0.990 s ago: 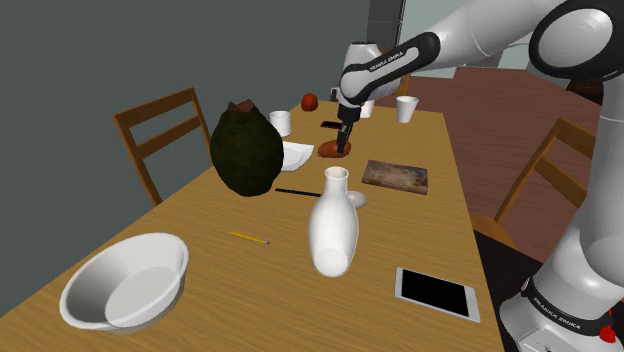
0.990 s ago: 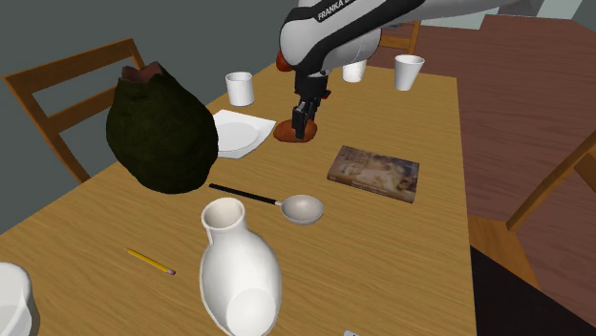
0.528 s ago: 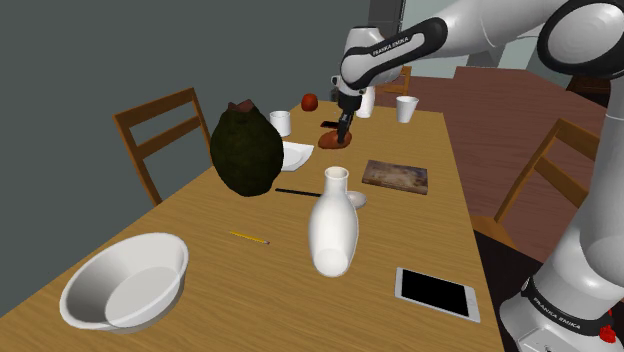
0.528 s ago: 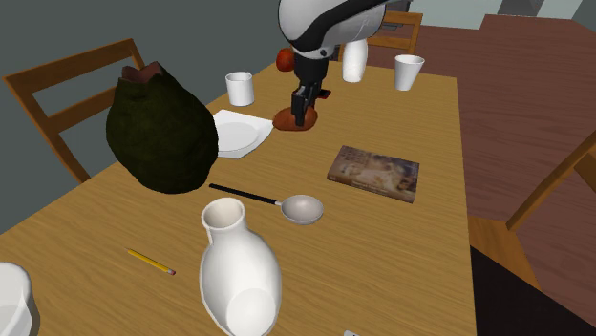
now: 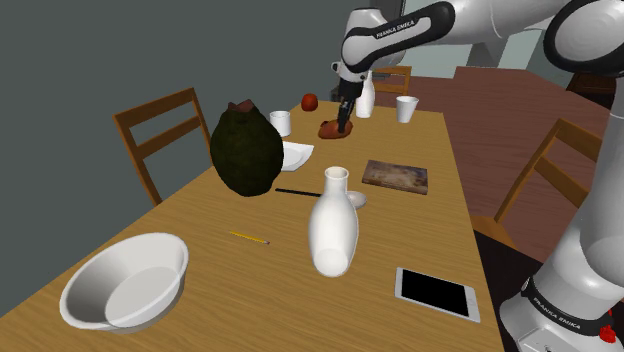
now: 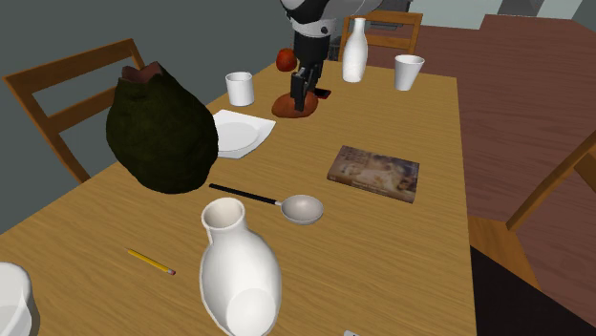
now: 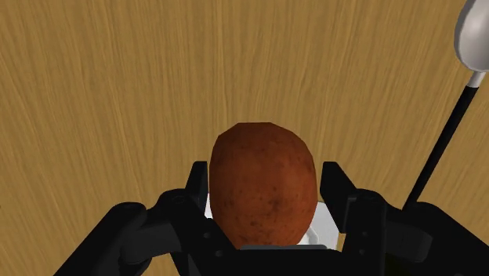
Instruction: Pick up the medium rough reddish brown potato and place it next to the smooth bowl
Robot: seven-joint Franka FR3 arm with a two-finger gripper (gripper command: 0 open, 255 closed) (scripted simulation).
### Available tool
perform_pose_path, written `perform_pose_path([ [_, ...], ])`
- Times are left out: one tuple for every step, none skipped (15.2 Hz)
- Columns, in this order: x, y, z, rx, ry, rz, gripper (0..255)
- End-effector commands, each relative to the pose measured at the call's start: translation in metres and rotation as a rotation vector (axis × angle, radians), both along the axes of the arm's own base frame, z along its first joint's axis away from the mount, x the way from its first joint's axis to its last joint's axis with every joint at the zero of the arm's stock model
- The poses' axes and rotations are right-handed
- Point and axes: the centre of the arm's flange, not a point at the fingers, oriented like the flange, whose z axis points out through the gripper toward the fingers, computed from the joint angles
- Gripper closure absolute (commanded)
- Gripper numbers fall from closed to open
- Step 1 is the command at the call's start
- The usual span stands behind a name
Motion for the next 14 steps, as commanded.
perform_pose_path([
  [-0.001, 0.000, 0.012, 0.000, 0.000, 0.000, 255],
  [-0.001, 0.000, 0.017, 0.000, 0.000, 0.000, 255],
  [-0.001, 0.000, 0.022, 0.000, 0.000, 0.000, 255],
  [-0.005, 0.012, 0.022, 0.000, 0.000, 0.000, 255],
  [-0.010, 0.025, 0.022, 0.000, 0.000, 0.000, 255],
  [-0.014, 0.037, 0.022, 0.000, 0.000, 0.000, 255],
  [-0.019, 0.050, 0.022, 0.000, 0.000, 0.000, 255],
  [-0.023, 0.062, 0.022, 0.000, 0.000, 0.000, 255],
  [-0.028, 0.074, 0.022, 0.000, 0.000, 0.000, 255],
  [-0.032, 0.087, 0.022, 0.000, 0.000, 0.000, 255],
  [-0.037, 0.099, 0.022, 0.000, 0.000, 0.000, 255],
  [-0.041, 0.112, 0.022, 0.000, 0.000, 0.000, 255],
  [-0.046, 0.124, 0.022, 0.000, 0.000, 0.000, 255],
  [-0.050, 0.136, 0.022, 0.000, 0.000, 0.000, 255],
])
